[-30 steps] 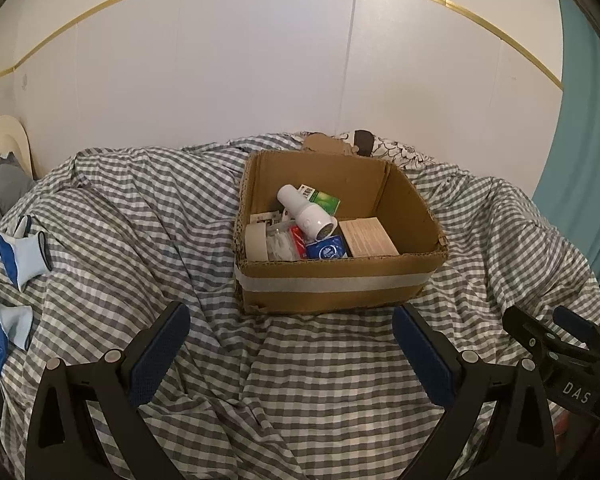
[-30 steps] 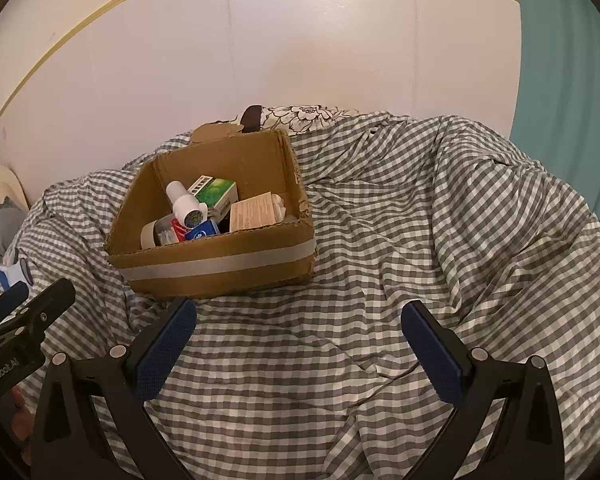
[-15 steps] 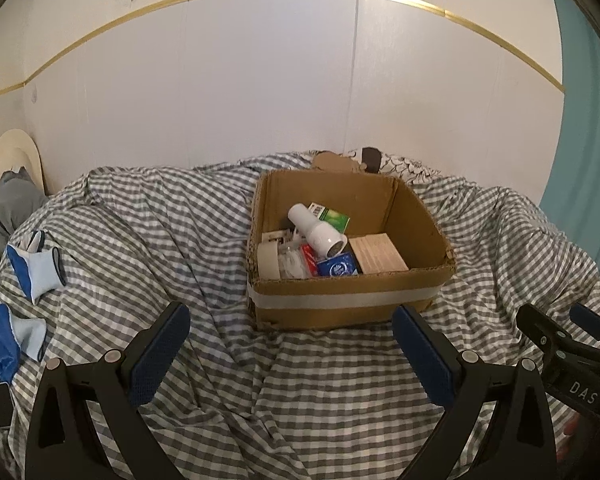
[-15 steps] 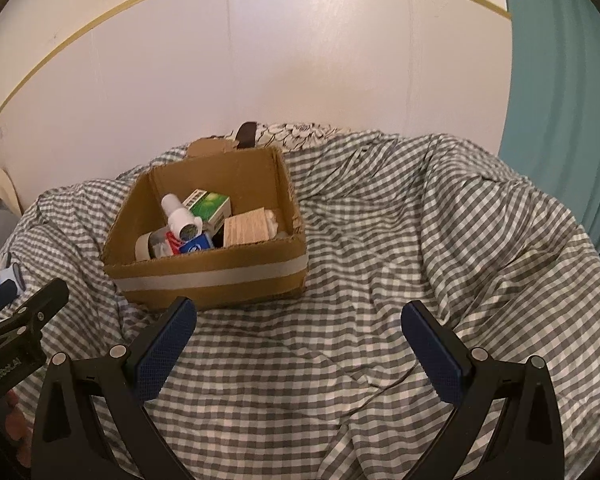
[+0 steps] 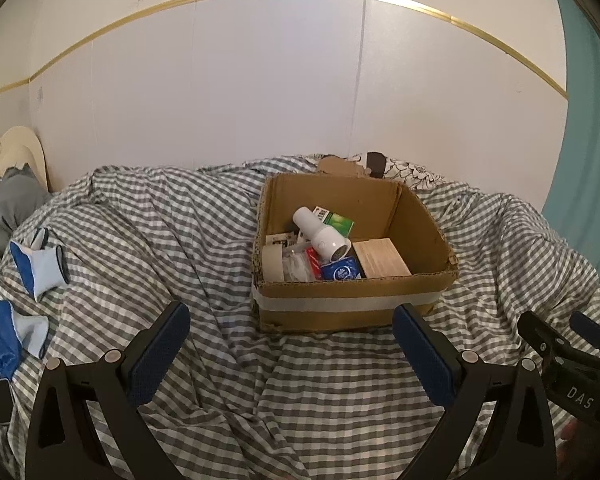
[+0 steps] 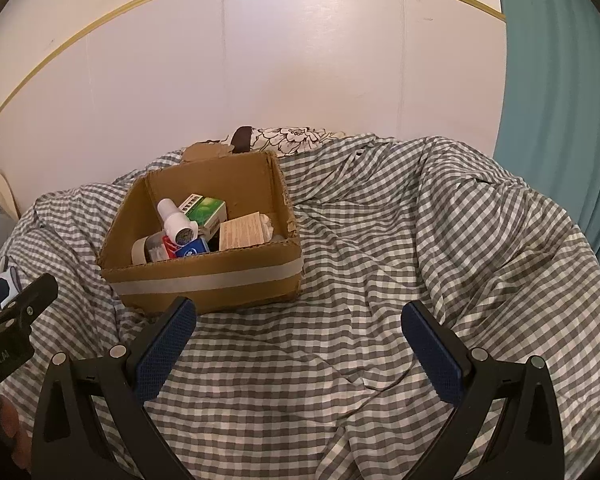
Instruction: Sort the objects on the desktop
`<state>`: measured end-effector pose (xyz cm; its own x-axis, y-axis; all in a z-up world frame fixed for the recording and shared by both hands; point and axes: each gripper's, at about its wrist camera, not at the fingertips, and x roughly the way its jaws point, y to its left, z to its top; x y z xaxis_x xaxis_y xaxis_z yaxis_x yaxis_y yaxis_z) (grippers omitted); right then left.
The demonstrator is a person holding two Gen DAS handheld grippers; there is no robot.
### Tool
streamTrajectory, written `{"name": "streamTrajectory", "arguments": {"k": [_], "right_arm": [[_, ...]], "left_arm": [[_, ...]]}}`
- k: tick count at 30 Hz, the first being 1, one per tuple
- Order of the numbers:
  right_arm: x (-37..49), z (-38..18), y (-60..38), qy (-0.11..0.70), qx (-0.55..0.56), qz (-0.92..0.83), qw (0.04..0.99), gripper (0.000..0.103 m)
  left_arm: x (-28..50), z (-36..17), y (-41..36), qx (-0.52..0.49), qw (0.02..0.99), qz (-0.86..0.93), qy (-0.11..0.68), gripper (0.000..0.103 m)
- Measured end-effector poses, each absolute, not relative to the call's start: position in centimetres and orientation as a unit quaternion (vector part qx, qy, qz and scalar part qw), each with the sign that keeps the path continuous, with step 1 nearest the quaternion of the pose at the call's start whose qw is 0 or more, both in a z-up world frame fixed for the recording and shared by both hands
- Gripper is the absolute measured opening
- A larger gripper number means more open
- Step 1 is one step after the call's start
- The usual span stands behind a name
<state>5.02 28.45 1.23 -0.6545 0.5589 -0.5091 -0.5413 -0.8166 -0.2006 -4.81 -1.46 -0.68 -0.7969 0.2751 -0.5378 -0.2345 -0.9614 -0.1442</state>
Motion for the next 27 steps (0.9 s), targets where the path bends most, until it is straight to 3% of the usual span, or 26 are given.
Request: {"name": "streamTrajectory", "arguments": {"k": [27], "right_arm": [[4.9,0.2,28.6,-0.016,-0.298,0.907,0.298,0.103]], "left_arm": [[-4.5,-1.3,-0.7,-0.301,0.142,0.943,-0.001,0.103]]}}
